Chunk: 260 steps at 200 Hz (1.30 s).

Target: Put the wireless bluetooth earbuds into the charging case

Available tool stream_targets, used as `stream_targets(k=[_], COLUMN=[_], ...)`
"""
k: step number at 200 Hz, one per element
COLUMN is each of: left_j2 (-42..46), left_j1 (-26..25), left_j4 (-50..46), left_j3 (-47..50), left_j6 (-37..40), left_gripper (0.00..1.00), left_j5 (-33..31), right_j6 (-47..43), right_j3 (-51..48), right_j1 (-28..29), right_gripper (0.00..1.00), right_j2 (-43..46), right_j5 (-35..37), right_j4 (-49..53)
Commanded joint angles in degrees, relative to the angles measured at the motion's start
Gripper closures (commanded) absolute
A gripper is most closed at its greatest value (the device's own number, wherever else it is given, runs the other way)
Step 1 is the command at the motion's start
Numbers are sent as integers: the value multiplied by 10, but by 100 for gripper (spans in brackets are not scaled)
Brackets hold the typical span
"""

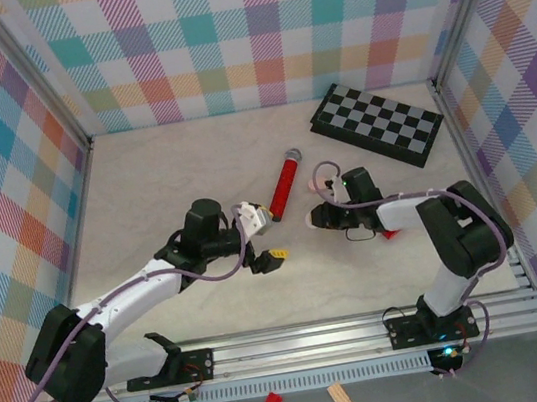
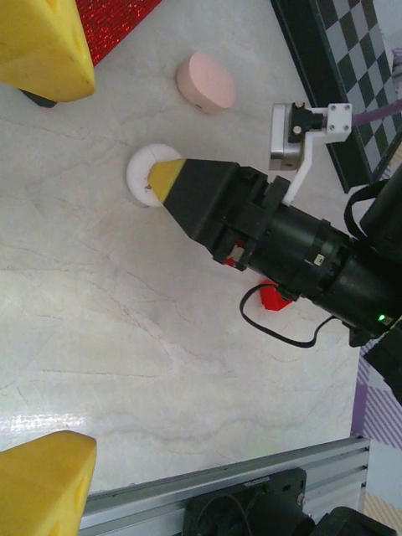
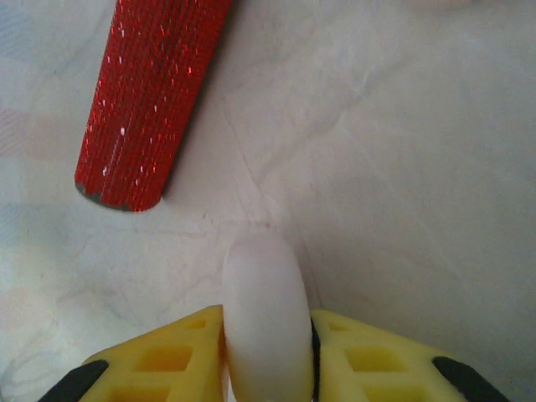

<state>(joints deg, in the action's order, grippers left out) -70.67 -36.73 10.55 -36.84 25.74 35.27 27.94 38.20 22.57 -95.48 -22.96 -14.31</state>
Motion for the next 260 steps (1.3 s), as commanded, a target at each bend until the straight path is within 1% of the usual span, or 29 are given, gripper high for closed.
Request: stream_targets(k=[1,12,24,29,42,57,60,75,76,89,95,110,121,136,162,176,189,202,222,242,260], left_j2=[2,1,1,2,5,15,17,31,32,48,55,74,89,112,149,153,142,116,55,-7,-76], left_j1=[-4,-3,0,1,12,36,44,81,84,110,119,131,143,167,208,229,256,291,339,355,358], left_j4=[-11,-10,6,19,59,103,113,163,167,211,219,224,228,228,205,207,228,263,345,392,424], left_j3=[-18,-18,-11,-6,13,37,42,72,75,100,109,130,148,170,205,222,237,250,261,242,209], left_j6=[-10,-20,-28,-34,-51,-76,-81,-121,-124,-161,-167,-170,-171,-177,-175,-171,-178,-199,-240,-253,-257], left_gripper=[0,0,0,0,0,0,0,0,0,0,0,0,0,0,0,0,0,0,0,0,0], left_j5=[-11,-19,-32,-42,-67,-88,-94,-110,-112,-163,-191,-277,-331,-378,-435,-450,-442,-418,-372,-358,-347], right_j6=[-8,-12,-20,-25,-39,-59,-63,-88,-90,-114,-127,-163,-189,-216,-262,-270,-265,-264,-263,-260,-263], right_j3=[17,18,21,22,25,34,36,48,49,56,59,66,65,54,5,-24,-42,-57,-91,-109,-124], right_j1=[5,5,5,5,5,5,5,4,4,3,2,-7,-22,-57,-118,-147,-168,-185,-205,-223,-229], right_gripper=[61,53,48,44,32,24,21,14,13,7,6,0,1,1,1,1,1,1,1,1,1], right_j2=[-12,-7,3,8,26,49,54,85,86,122,138,175,199,229,251,244,230,214,184,148,121], right_j5=[7,12,22,26,41,59,62,83,85,115,133,187,225,250,286,288,284,276,255,227,214], right_j4=[-26,-25,-15,-10,5,32,39,64,66,83,89,103,107,102,48,11,-19,-48,-131,-190,-255])
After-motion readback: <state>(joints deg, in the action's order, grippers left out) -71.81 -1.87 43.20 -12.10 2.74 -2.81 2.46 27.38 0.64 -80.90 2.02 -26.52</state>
